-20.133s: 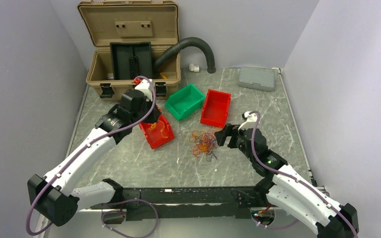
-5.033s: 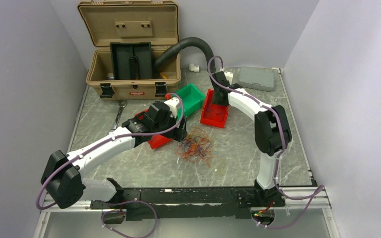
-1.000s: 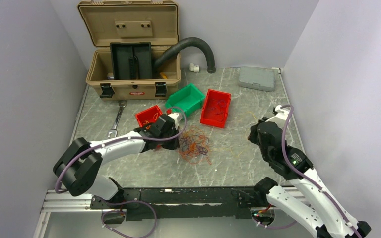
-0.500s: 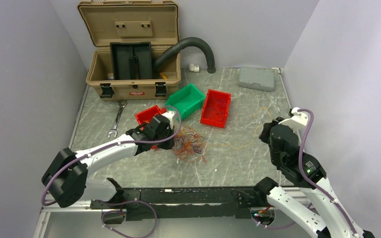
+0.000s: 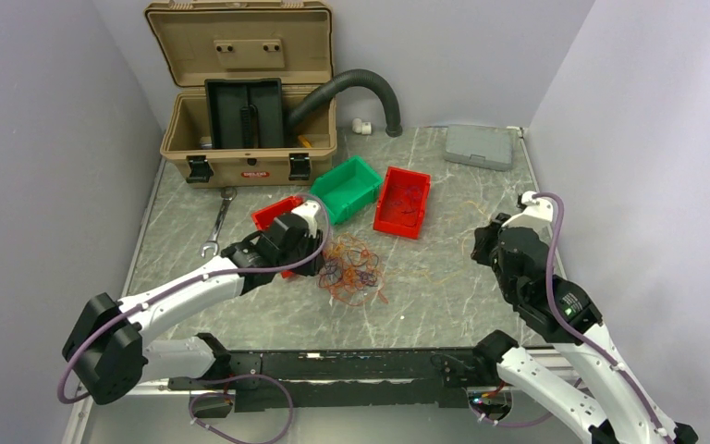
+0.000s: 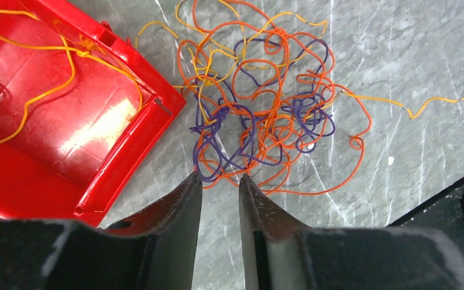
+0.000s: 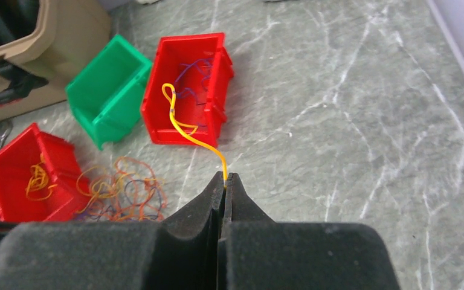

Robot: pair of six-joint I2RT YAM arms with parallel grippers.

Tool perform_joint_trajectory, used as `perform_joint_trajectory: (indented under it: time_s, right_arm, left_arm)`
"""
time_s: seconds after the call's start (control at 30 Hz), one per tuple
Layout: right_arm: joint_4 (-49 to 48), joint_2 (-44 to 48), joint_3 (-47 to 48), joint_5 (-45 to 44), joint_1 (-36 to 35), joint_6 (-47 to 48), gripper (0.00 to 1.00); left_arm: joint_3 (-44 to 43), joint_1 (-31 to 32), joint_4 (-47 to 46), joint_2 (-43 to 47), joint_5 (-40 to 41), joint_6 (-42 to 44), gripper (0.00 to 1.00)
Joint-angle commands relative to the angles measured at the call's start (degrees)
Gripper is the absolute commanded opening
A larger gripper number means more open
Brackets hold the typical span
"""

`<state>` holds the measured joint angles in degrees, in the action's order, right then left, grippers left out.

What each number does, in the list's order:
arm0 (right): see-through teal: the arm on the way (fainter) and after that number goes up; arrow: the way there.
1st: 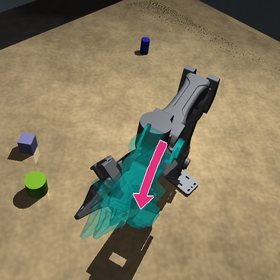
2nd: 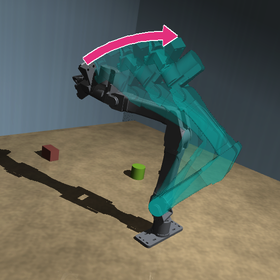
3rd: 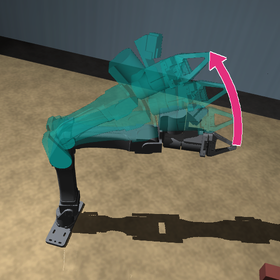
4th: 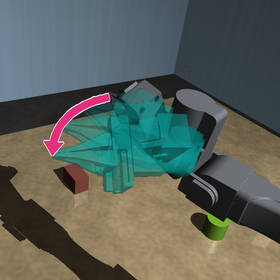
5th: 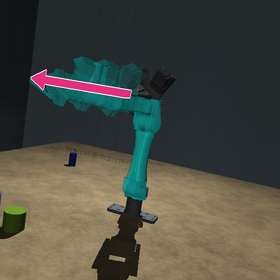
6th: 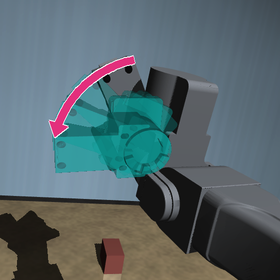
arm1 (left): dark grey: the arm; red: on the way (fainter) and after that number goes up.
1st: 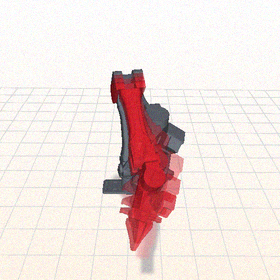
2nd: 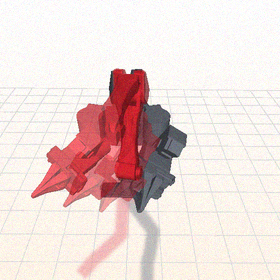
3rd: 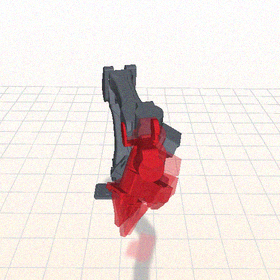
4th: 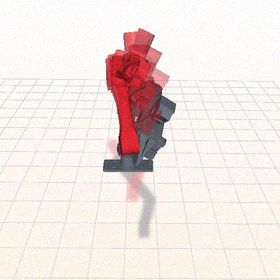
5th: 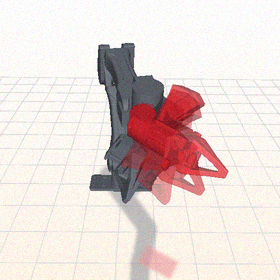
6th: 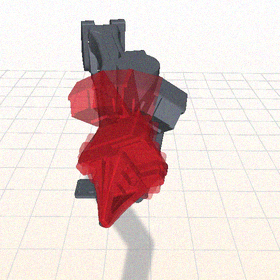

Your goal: Untangle the cables

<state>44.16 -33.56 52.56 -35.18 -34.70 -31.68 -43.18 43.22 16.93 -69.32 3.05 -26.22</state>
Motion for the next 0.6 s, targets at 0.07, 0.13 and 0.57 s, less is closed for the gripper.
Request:
perform_joint_trajectory:
  time_s: [0.07,0.13,0.57]
  right_arm:
    - [-8.04,-1.59,4.12,12.27,-0.16,6.21,0.0]
    - [-10.22,-2.48,6.13,15.15,-0.11,7.4,0.0]
    - [-13.81,-13.62,24.41,24.09,-0.11,5.78,0.0]
  left_arm:
    - [-0.5,0.46,-2.9,2.75,-1.59,3.13,0.52]
    - [-0.42,0.75,-5.65,3.0,-4.64,4.96,0.65]
    - [-4.01,6.62,-27.39,-4.48,-18.88,24.0,0.84]
